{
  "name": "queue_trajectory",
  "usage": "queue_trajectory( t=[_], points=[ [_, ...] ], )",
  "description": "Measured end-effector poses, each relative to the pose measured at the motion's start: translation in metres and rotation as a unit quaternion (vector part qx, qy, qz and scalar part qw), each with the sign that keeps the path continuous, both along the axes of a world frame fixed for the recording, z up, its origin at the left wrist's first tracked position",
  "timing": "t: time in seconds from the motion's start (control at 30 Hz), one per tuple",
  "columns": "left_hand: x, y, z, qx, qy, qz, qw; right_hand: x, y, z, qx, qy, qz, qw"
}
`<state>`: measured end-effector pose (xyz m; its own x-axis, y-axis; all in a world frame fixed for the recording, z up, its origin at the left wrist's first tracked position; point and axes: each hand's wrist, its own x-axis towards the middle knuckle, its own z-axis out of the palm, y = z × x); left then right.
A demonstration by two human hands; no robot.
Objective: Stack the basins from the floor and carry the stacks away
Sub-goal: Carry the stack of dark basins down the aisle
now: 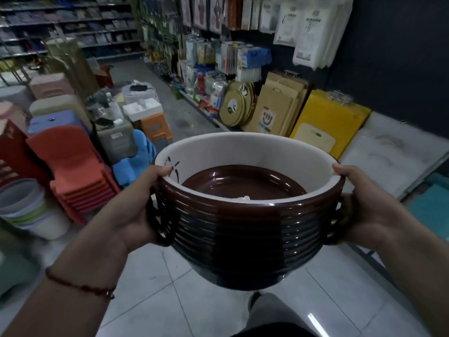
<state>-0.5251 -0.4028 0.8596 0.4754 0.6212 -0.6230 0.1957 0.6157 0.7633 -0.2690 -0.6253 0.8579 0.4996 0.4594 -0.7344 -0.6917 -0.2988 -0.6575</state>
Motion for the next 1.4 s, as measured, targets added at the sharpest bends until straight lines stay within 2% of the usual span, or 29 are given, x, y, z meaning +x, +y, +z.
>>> queue_trajectory(
  t=[0.33, 0.7, 0.77, 0.87, 1.07, 1.4],
  points=[
    [0.118, 0.072, -0.002, 0.015, 0.004, 0.008, 1.0, 0.127, 0.077, -0.007, 0.033, 0.003, 0.007, 0.999],
    [0.238, 0.108, 0.01, -0.028, -0.039, 0.036, 0.998, 0.257, 0.155, 0.021, 0.009, -0.024, 0.061, 0.998],
    [0.251, 0.123, 0.011, -0.016, -0.018, 0.067, 0.997, 0.27, 0.176, 0.022, 0.006, -0.033, 0.084, 0.996],
    [0.267, 0.155, 0.005, -0.01, -0.02, 0.094, 0.995, 0.288, 0.206, 0.022, 0.012, -0.041, 0.086, 0.995],
    [0.303, 0.223, -0.016, -0.03, -0.004, 0.075, 0.997, 0.333, 0.266, 0.023, -0.001, -0.05, 0.099, 0.994],
    [0.387, 0.38, -0.042, -0.054, 0.015, 0.099, 0.994, 0.431, 0.44, -0.005, -0.031, -0.015, 0.114, 0.993]
  ],
)
